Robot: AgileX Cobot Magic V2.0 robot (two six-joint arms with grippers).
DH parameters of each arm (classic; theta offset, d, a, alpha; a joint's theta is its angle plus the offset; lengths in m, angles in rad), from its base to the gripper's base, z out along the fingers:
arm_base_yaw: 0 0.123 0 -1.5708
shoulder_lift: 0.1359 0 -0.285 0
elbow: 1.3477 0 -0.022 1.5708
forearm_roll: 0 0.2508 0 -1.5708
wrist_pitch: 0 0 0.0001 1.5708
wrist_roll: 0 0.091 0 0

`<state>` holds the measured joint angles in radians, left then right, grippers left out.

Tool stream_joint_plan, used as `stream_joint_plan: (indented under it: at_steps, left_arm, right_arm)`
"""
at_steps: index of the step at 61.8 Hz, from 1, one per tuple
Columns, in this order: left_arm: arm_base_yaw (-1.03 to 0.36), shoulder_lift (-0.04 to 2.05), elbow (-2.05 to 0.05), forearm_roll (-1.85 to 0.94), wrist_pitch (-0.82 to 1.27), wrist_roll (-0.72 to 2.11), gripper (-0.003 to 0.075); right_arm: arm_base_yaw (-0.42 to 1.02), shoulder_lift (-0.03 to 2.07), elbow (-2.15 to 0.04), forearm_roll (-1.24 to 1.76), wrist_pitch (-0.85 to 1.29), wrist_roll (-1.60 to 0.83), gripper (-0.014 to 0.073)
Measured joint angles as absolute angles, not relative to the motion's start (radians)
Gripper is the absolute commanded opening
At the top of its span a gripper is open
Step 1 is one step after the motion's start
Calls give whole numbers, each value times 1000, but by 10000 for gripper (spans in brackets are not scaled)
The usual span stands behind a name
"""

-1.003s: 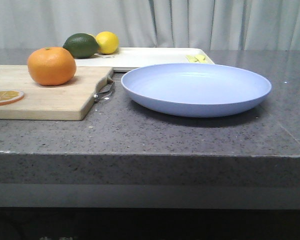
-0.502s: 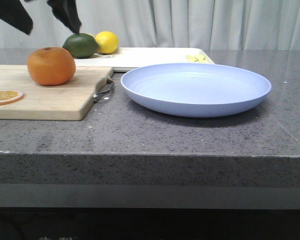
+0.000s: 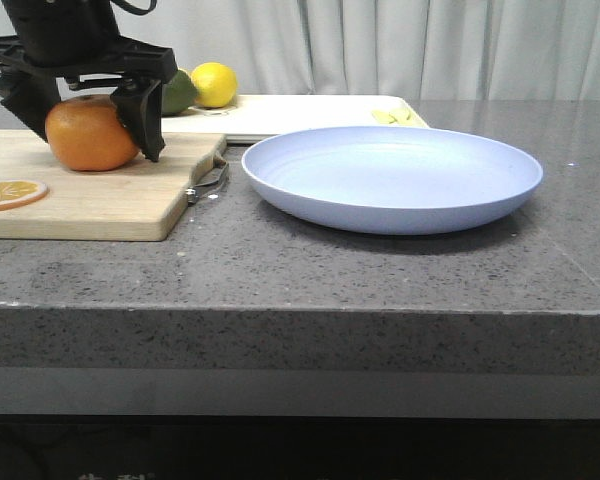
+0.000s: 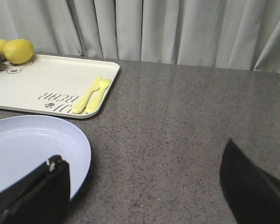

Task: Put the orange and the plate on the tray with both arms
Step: 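Lower the left gripper onto the orange on the cutting board and close, then lift the orange with the left gripper and lower it onto the blue plate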

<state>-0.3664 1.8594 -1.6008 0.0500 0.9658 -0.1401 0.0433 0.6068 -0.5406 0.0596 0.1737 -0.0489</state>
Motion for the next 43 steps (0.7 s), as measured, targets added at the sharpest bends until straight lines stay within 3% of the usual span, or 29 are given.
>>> stream_joint_plan:
  at_steps: [4, 19, 33, 43]
  left_arm:
    - [-366, 1859, -1603, 50, 974, -140, 531]
    - [-368, 1862, -1638, 50, 1031, -140, 254]
    - [-388, 1863, -1740, 54, 1038, -140, 236]
    - [-478, 1863, -1779, 56, 985, -140, 236]
  right_arm:
    - [43, 607, -541, 60, 174, -49, 652]
    - [43, 607, -541, 60, 174, -49, 652]
    - [43, 607, -541, 60, 174, -49, 652]
    - [43, 607, -541, 60, 174, -49, 652]
